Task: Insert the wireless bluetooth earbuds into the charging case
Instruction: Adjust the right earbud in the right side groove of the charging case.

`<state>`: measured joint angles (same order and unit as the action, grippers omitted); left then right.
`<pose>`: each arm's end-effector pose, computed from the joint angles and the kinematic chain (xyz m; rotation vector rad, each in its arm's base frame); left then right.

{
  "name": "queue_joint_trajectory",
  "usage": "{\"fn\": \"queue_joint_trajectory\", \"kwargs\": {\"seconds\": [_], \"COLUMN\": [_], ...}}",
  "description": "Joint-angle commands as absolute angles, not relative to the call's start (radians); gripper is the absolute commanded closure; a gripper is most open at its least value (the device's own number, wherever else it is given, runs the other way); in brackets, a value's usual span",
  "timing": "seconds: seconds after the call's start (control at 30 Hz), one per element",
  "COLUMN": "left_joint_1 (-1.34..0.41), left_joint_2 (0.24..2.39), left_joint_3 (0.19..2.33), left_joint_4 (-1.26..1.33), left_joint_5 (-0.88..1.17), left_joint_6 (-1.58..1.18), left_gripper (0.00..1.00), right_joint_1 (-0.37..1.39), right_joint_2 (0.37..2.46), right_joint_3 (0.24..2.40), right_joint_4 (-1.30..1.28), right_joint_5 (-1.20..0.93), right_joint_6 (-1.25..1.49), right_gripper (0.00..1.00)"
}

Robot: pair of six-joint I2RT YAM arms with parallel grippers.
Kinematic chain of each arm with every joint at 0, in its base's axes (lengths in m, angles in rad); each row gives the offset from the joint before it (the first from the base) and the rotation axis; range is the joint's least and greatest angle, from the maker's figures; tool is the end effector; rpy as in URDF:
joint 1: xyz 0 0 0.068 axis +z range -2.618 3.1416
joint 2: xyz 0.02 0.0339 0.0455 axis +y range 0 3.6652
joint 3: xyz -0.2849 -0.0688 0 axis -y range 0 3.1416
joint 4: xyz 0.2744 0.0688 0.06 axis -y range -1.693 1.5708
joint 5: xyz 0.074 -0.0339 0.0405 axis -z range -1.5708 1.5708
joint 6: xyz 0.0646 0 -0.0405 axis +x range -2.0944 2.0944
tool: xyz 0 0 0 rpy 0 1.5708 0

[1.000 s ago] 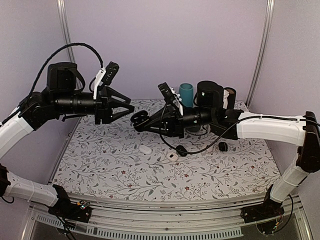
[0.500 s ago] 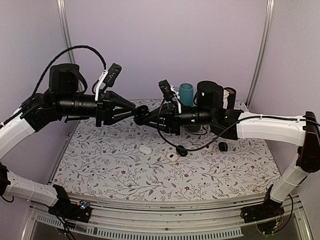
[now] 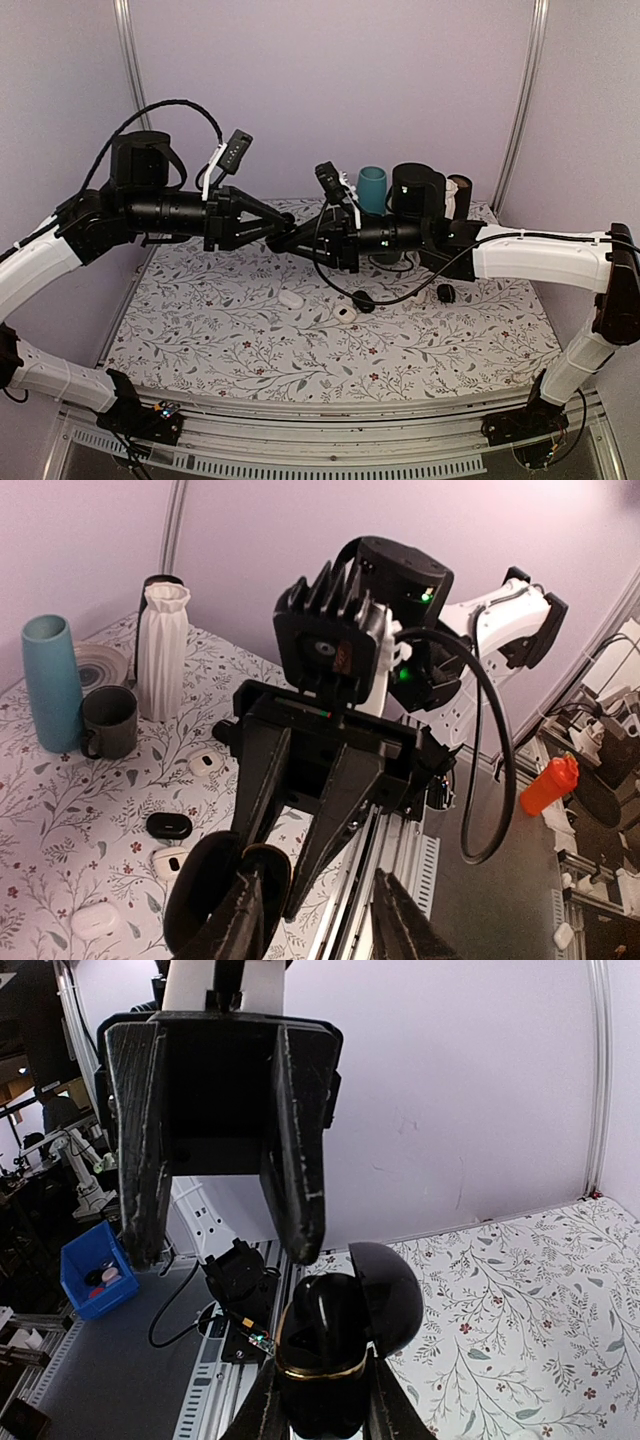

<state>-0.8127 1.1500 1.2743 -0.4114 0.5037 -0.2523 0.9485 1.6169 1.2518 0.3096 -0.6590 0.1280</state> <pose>0.1793 -0.2347 0.4301 0.9062 1.7830 -1.1807 0.2219 0.3771 0.3492 -1.1886 1.3467 1.3305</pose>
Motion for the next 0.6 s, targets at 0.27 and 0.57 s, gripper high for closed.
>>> {"fn": "queue_joint_trajectory", "kwargs": {"seconds": [0.27, 0.57], "left_joint_1": [-0.747, -0.728], "left_joint_2": [1.172, 1.189], "left_joint_3": [1.272, 1.272], "left_joint_4": [-0.383, -0.388], "left_joint_5": [0.507, 0.538], "left_joint_6": [-0.290, -0.278], "left_gripper": [0.58, 0.57], "right_joint_1": [0.957, 0.959], "right_joint_2": [1.588, 1.590], "right_joint_3": [1.273, 1.279], "right_joint_4": [0.306, 0.300], "right_joint_5": [-0.644, -0.645], "right_joint_6": [0.103, 0.097], "right_gripper": [0.97, 0.97]}}
